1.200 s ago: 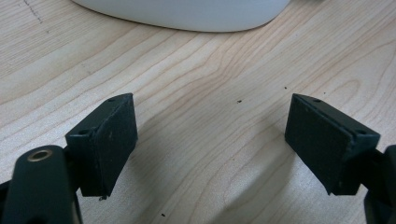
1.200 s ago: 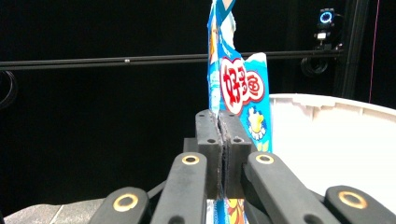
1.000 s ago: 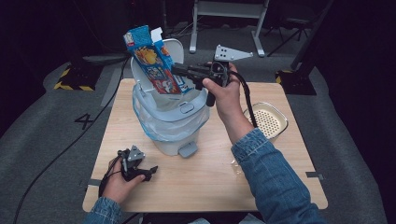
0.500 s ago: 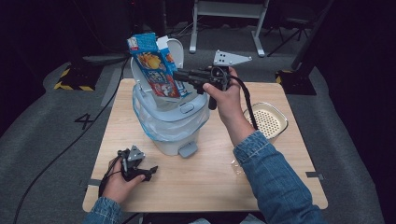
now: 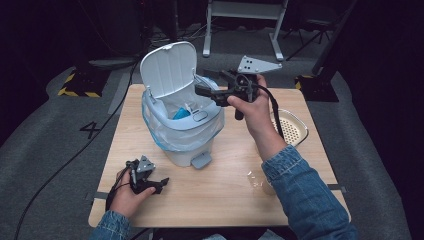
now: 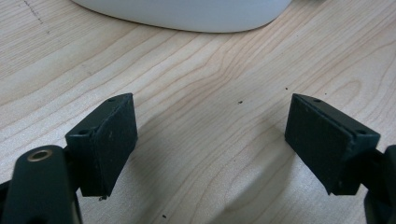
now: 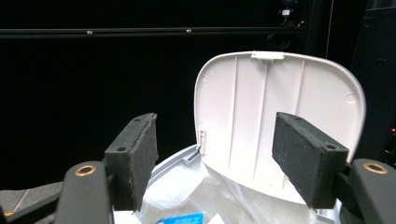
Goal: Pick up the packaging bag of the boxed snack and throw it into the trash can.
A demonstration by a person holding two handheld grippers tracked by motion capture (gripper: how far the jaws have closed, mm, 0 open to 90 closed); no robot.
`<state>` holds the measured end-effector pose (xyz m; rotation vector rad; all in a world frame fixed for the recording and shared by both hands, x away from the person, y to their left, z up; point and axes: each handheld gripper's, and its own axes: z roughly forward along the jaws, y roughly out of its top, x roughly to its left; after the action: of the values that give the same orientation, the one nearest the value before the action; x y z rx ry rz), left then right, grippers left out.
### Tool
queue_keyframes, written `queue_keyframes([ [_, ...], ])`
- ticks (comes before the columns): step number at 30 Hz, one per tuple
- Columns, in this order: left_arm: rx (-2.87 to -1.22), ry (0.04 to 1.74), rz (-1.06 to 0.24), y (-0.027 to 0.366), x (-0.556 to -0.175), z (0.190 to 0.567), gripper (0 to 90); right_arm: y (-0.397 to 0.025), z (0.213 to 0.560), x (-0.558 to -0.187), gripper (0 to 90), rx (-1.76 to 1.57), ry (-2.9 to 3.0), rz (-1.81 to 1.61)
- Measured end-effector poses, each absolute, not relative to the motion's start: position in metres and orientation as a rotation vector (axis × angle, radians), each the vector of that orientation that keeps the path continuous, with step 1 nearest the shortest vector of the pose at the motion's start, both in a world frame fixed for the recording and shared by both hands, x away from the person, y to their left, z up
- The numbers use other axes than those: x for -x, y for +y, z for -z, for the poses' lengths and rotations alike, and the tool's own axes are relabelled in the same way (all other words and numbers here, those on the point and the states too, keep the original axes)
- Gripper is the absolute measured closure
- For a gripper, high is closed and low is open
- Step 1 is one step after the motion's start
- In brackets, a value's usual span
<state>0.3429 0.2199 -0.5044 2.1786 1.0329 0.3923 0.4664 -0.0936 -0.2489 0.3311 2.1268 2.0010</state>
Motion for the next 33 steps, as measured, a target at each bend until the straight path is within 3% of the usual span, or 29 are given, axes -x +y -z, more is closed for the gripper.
queue_keyframes([
  [18,-2.179,1.032,-0.390,0.220,-0.343,0.504,17.0,-0.179,0.234,-0.429,29.3,-0.464,2.238,-1.634],
  [33,-2.175,1.036,-0.391,0.220,-0.344,0.505,16.9,-0.267,0.258,-0.391,25.9,-0.640,2.289,-1.422],
])
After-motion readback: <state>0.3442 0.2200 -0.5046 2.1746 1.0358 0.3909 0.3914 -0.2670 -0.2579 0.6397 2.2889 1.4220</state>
